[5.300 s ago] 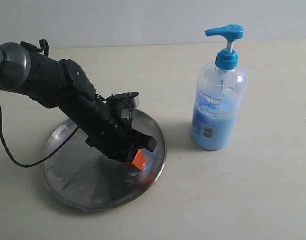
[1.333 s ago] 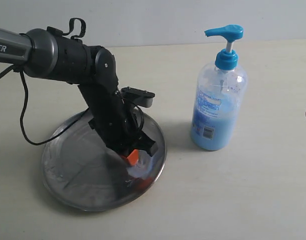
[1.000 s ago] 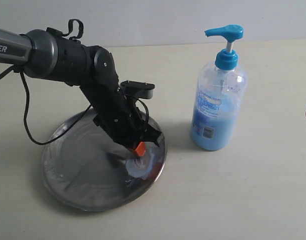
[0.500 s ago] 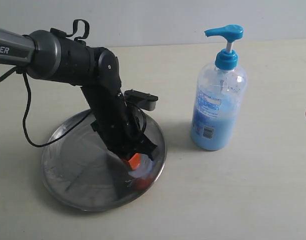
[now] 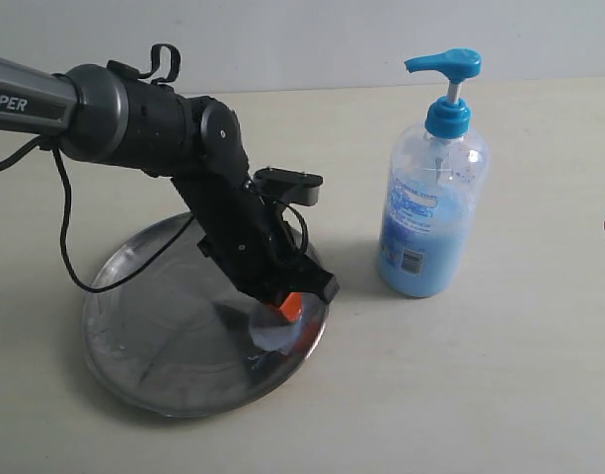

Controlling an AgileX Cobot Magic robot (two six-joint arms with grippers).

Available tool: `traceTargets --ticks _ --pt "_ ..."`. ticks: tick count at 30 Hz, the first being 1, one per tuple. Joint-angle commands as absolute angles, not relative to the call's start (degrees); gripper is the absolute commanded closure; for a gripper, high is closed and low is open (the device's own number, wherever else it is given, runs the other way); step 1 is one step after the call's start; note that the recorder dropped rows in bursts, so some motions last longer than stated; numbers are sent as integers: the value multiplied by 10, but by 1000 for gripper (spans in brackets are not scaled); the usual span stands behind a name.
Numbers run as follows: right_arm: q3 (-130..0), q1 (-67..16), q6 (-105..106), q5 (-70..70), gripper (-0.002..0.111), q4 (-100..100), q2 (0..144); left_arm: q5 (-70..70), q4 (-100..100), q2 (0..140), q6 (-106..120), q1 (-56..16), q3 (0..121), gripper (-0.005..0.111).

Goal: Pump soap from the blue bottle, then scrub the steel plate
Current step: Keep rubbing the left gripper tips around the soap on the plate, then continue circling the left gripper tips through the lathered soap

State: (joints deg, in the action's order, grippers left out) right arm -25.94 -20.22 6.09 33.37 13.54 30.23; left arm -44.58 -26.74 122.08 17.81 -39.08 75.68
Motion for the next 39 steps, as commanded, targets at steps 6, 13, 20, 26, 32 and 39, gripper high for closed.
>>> traceTargets --ticks 6,13,20,26,32,39 --pt "-262 -200 65 333 108 134 300 -497 -165 1237 167 -396 747 106" --pt "-262 -200 65 333 108 134 300 -425 -143 1237 107 -396 747 106" --pt "-262 -200 65 333 108 134 300 -393 -242 1237 129 -396 747 106" --pt "-262 -200 65 333 108 134 300 -436 -283 1237 194 -396 747 106" --pt "-262 -200 65 333 108 134 300 -467 -183 1237 167 -394 747 106" --pt "-262 -200 65 333 108 134 300 -414 -133 1237 68 -393 747 106"
